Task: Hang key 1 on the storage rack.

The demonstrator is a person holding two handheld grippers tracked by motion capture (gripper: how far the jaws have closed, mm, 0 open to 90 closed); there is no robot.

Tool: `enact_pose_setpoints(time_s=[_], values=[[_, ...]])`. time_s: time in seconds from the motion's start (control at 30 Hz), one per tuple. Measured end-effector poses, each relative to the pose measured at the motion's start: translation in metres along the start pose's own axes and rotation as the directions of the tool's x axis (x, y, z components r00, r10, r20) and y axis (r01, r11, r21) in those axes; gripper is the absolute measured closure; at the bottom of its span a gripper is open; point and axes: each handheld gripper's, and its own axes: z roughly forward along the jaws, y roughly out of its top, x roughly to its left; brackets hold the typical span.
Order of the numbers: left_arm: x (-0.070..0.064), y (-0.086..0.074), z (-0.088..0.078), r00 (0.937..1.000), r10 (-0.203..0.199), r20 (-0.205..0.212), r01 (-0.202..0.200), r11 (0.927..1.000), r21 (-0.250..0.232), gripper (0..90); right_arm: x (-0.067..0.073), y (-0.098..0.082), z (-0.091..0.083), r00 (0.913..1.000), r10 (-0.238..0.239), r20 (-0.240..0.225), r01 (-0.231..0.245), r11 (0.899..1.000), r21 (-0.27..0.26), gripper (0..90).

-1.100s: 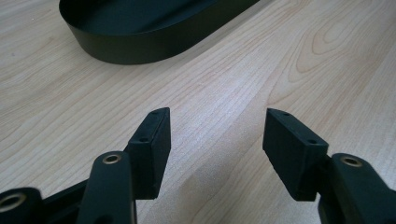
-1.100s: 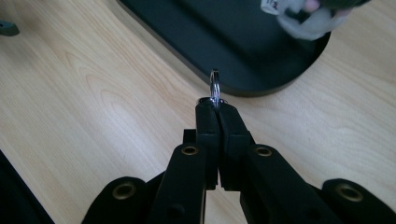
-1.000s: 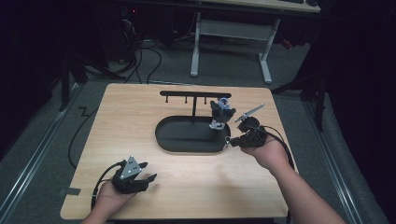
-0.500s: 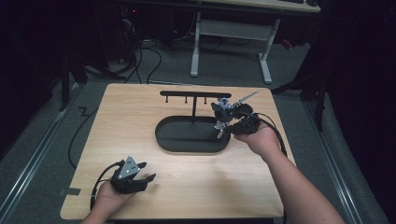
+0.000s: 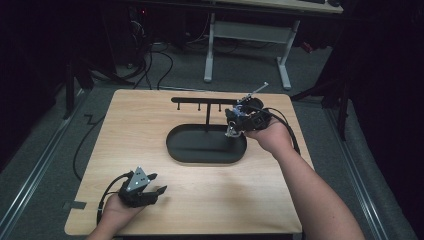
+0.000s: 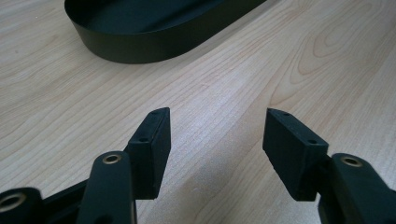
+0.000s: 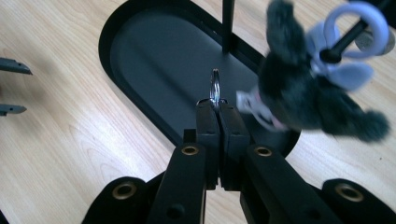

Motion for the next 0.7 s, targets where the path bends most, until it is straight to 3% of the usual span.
enact_pose_setpoints(time_s=[0.7], values=[[0.000,0.000,0.000,1.0000,0.003,0.003,-0.003,1.0000,-0.001,42.6,0.007,0.039,0.008,0.9998,-0.010,-0.017,0.009,1.000,-0.018,89.3]])
